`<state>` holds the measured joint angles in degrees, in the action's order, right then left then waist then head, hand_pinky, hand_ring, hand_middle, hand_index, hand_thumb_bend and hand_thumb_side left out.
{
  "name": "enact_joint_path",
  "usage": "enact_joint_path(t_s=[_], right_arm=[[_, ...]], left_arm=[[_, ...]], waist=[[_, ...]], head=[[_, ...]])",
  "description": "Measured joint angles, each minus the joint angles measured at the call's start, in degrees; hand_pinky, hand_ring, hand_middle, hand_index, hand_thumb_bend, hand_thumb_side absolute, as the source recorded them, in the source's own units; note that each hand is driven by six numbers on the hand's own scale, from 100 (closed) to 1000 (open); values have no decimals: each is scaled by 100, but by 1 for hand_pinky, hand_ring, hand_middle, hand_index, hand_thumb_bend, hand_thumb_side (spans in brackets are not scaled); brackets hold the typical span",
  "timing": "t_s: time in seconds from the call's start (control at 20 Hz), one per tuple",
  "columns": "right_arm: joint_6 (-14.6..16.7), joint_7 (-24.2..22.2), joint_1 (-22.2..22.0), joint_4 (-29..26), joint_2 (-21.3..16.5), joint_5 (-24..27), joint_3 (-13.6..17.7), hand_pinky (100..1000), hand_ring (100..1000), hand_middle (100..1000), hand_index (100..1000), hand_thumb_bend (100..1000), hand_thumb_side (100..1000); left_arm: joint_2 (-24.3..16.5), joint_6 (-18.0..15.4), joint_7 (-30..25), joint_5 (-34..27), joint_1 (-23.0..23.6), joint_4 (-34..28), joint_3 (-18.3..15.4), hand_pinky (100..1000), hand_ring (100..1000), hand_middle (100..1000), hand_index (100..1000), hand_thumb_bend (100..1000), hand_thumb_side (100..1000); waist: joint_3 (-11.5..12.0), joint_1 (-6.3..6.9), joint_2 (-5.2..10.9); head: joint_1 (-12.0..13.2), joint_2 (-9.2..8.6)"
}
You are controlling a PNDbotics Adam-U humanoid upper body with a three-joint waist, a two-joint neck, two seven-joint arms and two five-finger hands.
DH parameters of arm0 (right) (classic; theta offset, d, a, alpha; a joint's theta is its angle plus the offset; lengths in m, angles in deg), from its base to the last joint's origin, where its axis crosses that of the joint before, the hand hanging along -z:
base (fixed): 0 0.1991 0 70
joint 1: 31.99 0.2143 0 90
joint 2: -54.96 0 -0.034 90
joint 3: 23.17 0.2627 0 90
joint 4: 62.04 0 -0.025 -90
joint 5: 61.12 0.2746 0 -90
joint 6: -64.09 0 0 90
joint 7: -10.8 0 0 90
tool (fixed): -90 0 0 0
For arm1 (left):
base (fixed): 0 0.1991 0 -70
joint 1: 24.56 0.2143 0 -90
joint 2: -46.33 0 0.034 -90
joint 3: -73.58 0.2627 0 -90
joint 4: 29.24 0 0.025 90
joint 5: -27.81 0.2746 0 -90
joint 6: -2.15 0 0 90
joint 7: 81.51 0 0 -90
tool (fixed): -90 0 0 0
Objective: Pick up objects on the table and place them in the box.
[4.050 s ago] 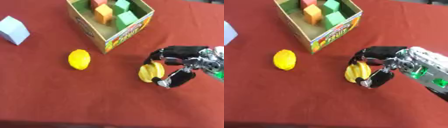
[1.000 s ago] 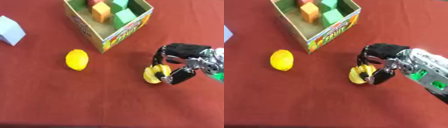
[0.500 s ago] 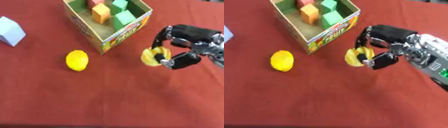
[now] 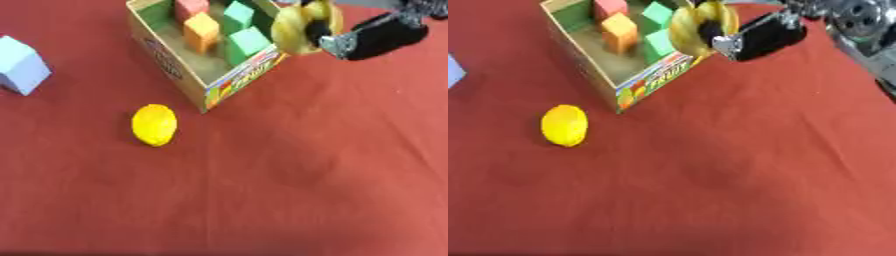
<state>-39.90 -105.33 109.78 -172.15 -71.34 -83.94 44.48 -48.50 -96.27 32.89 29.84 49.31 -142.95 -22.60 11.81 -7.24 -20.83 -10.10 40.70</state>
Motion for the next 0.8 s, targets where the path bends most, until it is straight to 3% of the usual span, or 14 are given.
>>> enact_joint_path(t_s=[0.15,0.35,0.55,0.8], right_arm=[[82,-110,589,711,519,-213,-169,808,693,523,660,108,135],[356,-100,1059,1765,1197,-425,-280,804,693,523,660,100,104],[692,73,1295,2658,1697,-627,-269,809,704,528,667,100,100],[1247,295,1340,3455,2043,-912,-231,827,745,556,701,100,109]], left_arm=[[-42,-5,-11,0,-25,0,25,751,563,542,805,100,525],[-43,-6,-23,-4,-101,0,35,750,563,542,805,100,524],[-44,-18,-42,-12,-173,0,47,750,563,542,804,100,524],[-44,-26,-51,-37,-217,0,64,750,562,541,804,100,525]], waist=[[64,-30,-11],[188,-71,-86],[292,-116,-144],[359,-143,-200]], head=[[-61,-58],[-139,-127],[-208,-194],[-253,-217]])
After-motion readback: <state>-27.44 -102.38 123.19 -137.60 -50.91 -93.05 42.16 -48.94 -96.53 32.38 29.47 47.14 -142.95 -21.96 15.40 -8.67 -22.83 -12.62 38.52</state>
